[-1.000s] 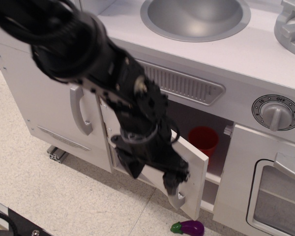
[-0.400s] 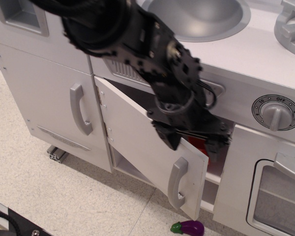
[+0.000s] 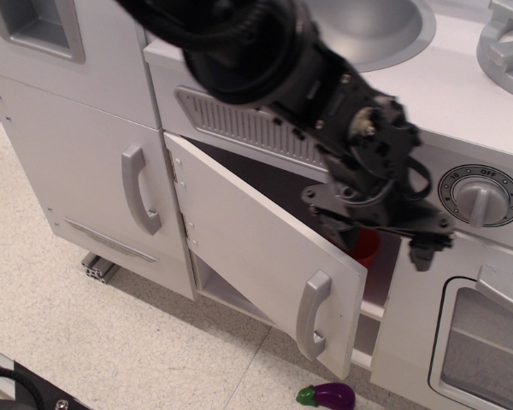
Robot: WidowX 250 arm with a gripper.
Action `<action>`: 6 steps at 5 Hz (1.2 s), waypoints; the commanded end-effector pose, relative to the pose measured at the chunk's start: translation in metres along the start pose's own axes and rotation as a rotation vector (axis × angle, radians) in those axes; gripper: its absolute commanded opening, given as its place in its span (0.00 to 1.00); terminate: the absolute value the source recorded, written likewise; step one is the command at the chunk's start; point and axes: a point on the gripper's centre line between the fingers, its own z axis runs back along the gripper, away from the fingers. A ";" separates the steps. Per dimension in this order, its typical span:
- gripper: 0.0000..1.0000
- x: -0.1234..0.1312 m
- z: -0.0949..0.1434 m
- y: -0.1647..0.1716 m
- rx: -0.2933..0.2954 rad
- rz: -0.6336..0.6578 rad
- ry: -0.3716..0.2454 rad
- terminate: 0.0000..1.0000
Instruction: Open cabinet
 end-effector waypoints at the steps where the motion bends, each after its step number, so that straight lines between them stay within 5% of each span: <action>1: 1.00 0.012 -0.007 -0.001 0.046 -0.014 -0.028 0.00; 3: 1.00 -0.011 -0.024 0.043 0.127 0.014 0.070 0.00; 6: 1.00 -0.052 -0.016 0.118 0.194 0.102 0.206 0.00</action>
